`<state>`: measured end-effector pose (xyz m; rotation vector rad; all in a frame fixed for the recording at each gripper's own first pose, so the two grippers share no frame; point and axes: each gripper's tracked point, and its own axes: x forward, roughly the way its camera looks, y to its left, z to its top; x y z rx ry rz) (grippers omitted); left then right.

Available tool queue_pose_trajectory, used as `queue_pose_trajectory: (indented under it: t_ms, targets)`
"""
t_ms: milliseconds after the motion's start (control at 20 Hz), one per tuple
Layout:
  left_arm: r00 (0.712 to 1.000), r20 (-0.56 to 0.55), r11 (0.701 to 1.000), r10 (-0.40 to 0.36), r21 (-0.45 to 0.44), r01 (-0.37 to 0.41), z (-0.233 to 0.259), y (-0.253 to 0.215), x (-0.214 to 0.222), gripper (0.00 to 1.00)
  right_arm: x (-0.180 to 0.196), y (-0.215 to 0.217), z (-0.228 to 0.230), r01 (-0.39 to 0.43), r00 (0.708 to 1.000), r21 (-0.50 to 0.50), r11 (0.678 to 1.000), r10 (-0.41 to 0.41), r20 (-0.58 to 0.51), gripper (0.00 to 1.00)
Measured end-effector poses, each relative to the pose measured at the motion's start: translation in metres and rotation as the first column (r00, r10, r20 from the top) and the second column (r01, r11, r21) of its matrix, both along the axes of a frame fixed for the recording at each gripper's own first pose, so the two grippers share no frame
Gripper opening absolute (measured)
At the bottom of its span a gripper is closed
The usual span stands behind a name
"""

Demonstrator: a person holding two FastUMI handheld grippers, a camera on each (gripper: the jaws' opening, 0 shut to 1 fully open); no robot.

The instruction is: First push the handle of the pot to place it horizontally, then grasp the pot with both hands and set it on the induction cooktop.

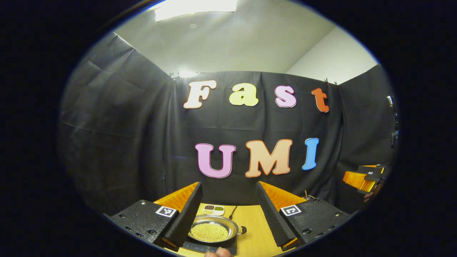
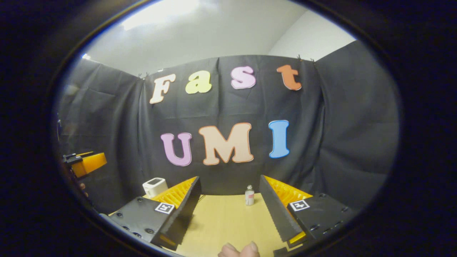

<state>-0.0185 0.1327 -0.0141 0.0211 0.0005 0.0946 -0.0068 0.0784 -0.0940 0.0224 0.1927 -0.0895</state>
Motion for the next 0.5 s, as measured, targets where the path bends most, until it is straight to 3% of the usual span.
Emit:
queue_pose_trajectory:
  t_ms: [250,500]
  targets:
    - [1.000,0.021,1.000,0.012,-0.024,-0.012,0.000,0.010,-0.028,0.90,-0.023,0.008,0.015,0.005,0.999,-0.074,0.997,-0.002,0.038,0.93]
    - [0.999,0.040,0.999,0.011,0.031,-0.012,0.009,0.006,-0.037,0.91,-0.023,0.009,0.010,0.002,1.000,0.012,1.000,-0.002,0.010,0.96]
